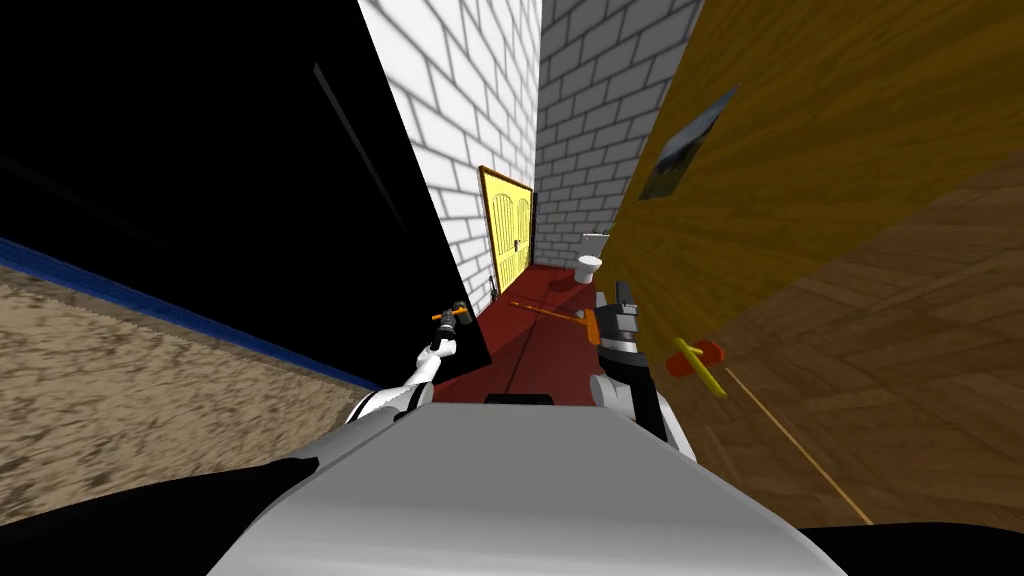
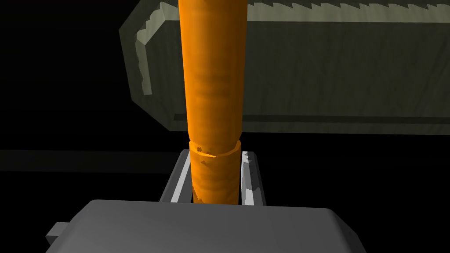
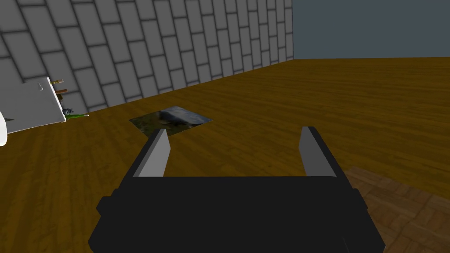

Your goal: Push the door open

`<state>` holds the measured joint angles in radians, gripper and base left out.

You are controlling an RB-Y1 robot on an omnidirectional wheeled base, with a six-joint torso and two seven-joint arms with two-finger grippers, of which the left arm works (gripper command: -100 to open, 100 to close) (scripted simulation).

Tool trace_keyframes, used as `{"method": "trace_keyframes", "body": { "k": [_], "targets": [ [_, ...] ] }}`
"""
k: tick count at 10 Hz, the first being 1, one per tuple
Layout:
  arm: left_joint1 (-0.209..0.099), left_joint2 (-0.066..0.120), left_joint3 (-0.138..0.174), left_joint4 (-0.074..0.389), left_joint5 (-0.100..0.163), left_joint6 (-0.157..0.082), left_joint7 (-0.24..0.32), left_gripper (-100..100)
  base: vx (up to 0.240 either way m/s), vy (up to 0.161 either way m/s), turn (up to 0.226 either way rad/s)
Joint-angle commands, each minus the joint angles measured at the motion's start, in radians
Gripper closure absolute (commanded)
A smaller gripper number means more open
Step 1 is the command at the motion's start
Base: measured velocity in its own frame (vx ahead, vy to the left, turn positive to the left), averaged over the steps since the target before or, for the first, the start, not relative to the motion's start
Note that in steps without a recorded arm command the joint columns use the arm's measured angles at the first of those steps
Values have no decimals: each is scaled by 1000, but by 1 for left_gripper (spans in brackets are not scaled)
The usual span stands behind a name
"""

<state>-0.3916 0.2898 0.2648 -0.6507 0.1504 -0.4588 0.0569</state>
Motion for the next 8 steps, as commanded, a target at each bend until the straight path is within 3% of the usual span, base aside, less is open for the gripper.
{"method": "trace_keyframes", "body": {
  "k": [1, 8],
  "targets": [
    [-4, 17, 22, 24, 7, -14, -6, 100, 163, -39, 36],
    [5, 38, 78, 37, 25, -19, -26, 100, 167, -68, 63]
  ]
}}
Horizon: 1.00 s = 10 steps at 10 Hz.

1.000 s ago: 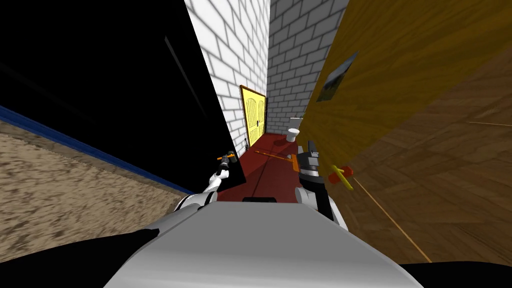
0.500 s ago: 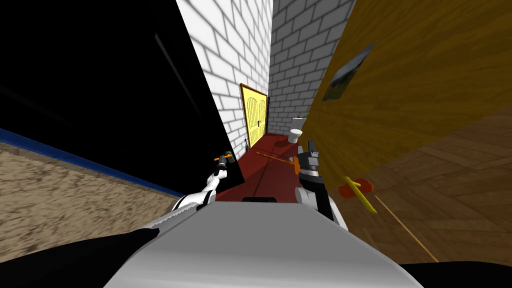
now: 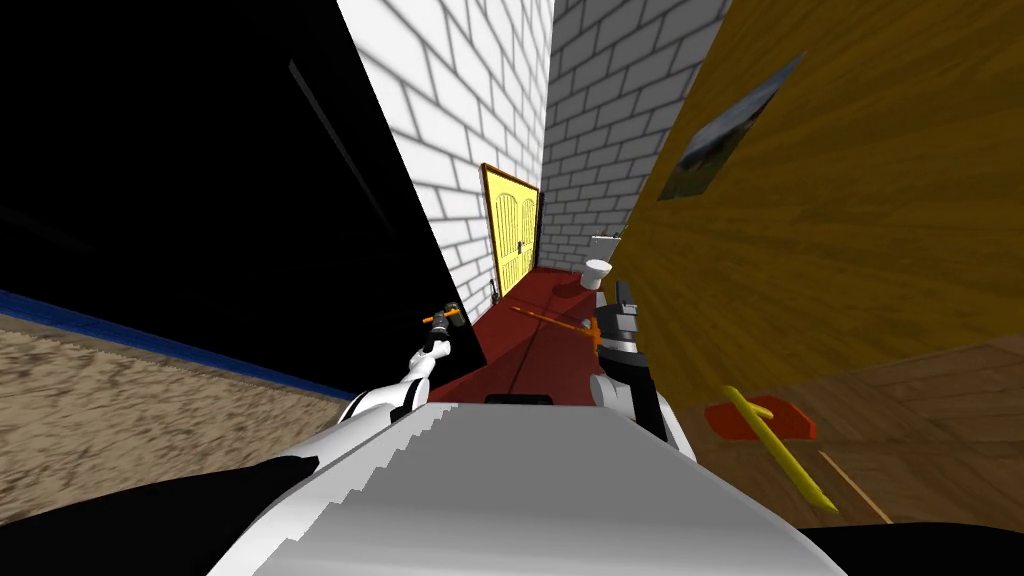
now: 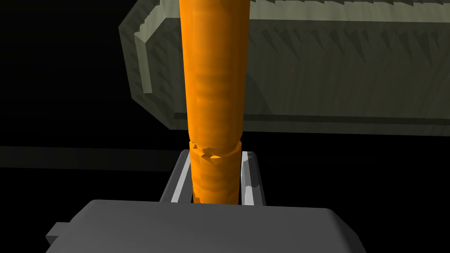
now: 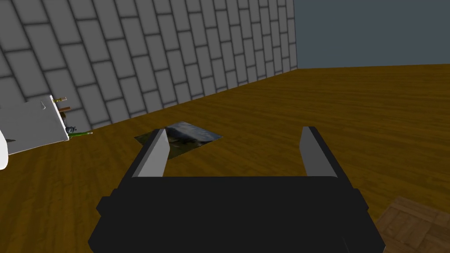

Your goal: Push the door open

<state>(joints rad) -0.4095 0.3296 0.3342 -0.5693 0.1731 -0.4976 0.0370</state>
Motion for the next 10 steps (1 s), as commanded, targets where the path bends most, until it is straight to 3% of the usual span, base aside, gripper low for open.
{"method": "trace_keyframes", "body": {
  "k": [1, 2, 10],
  "targets": [
    [23, -2, 9, -45, 2, 20, -6, 100, 53, 2, 9],
    [26, 5, 26, -41, 8, 18, -13, 100, 115, -31, 41],
    [44, 25, 83, -40, 27, 21, -33, 100, 161, -57, 59]
  ]
}}
